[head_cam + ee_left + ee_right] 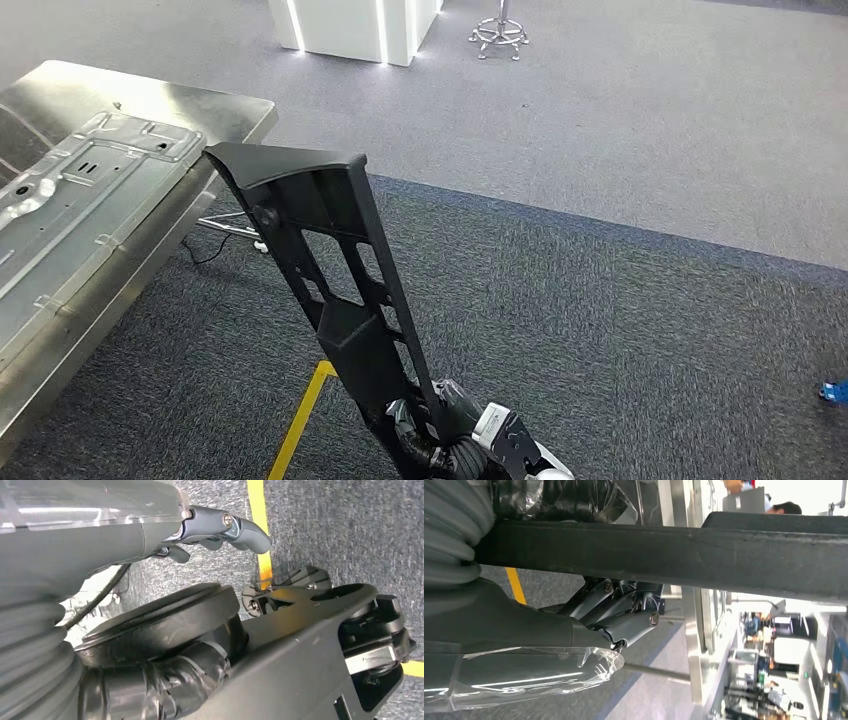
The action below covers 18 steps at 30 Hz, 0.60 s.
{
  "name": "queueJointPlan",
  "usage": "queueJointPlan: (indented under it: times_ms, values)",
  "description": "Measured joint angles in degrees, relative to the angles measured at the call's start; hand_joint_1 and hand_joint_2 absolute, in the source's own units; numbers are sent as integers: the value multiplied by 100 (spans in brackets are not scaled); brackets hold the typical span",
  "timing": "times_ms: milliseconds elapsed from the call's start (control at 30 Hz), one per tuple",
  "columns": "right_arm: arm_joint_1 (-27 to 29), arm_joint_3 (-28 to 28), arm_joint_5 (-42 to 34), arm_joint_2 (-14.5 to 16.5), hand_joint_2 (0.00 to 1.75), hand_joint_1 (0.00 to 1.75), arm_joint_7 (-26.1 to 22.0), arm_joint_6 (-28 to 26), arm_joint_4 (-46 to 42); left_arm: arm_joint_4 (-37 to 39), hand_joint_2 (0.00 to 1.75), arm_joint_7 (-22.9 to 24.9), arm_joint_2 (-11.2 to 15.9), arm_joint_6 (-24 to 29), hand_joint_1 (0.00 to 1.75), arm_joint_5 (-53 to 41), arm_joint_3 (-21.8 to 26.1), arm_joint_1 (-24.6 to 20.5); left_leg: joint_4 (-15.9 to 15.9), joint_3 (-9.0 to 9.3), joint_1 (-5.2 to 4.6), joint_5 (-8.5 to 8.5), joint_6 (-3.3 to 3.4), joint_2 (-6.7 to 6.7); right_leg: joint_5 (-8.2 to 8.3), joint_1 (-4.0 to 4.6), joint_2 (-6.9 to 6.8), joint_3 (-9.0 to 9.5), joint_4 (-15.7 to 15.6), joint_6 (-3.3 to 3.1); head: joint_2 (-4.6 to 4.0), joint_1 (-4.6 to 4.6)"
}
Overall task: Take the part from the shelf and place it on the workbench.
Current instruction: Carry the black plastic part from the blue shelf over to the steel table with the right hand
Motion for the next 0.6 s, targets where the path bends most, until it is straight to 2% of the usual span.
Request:
queueJointPlan:
  times_ms: [67, 133, 167, 233, 267, 333, 367, 433, 467, 500, 533, 567, 600]
  values:
    - [-37, 5, -4, 11, 175, 175, 0, 4, 1, 0, 175, 17, 3, 5, 0, -7, 0, 34, -723, 366, 5, 372, 7, 170, -29, 3, -103, 20, 19, 28, 1, 1]
    - [-68, 9, -15, 25, 175, 175, 0, 11, 1, 0, 175, 31, 5, 7, 0, -13, 0, 69, -1284, 612, -36, 536, 56, 355, -49, 28, -190, 17, 45, 75, 0, 3]
    - [-78, 13, -21, 31, 175, 175, 0, 18, 1, 0, 175, 32, 6, 4, 0, -14, 1, 77, -1359, 626, -60, 519, 88, 383, -51, 41, -238, 11, 47, 98, 0, 6]
    - [-105, 31, -34, 43, 175, 175, 0, 35, 1, 0, 175, 31, 8, 1, 0, -13, 2, 84, -1393, 601, -71, 546, 165, 280, -54, 55, -351, 12, 34, 149, 1, 10]
    - [-125, 39, -38, 48, 175, 175, 1, 45, 0, 1, 175, 29, 7, -1, 0, -13, 2, 85, -1423, 607, -62, 567, 200, 220, -86, 43, -322, 10, 60, 178, 1, 11]
    - [-159, 46, -46, 54, 175, 175, -1, 62, 0, 2, 175, 30, 4, -2, 0, -13, 2, 78, -1480, 635, -33, 616, 271, 119, -297, 18, -78, -117, 372, 226, 1, 16]
    - [-166, 47, -48, 55, 175, 175, -2, 68, 1, 2, 175, 31, 2, -2, 0, -14, 2, 74, -1489, 632, -29, 627, 291, 75, -468, 0, 90, -265, 702, 239, 1, 19]
    - [-161, 48, -50, 53, 175, 175, -1, 75, 9, 2, 175, 31, 2, -3, 0, -13, 2, 68, -1486, 623, -29, 634, 313, -34, -742, -6, 241, -633, 1426, 256, 0, 19]
    - [-159, 49, -50, 52, 175, 175, 1, 78, 14, 2, 175, 31, 1, -3, 0, -12, 2, 68, -1483, 626, -30, 634, 314, -100, -743, -8, 262, -740, 1606, 262, 0, 19]
    - [-161, 52, -52, 51, 175, 175, 2, 80, 19, 2, 175, 31, 1, -3, 0, -11, 2, 67, -1476, 632, -29, 632, 311, -172, -628, -13, 274, -749, 1571, 265, 0, 19]
    - [-166, 56, -55, 51, 175, 175, 2, 83, 20, 2, 175, 31, 0, -3, 0, -10, 2, 64, -1466, 642, -26, 627, 303, -244, -422, -22, 299, -656, 1326, 263, 0, 19]
    - [-171, 60, -59, 51, 175, 175, 2, 84, 20, 2, 175, 32, -3, -3, 0, -10, 2, 61, -1449, 646, -21, 616, 288, -312, -191, -38, 375, -501, 941, 256, 0, 20]
    - [-176, 66, -64, 51, 175, 175, 2, 84, 20, 3, 175, 32, -8, -2, 0, -10, 2, 54, -1418, 638, -25, 600, 263, -373, -31, -49, 482, -348, 580, 247, 0, 20]
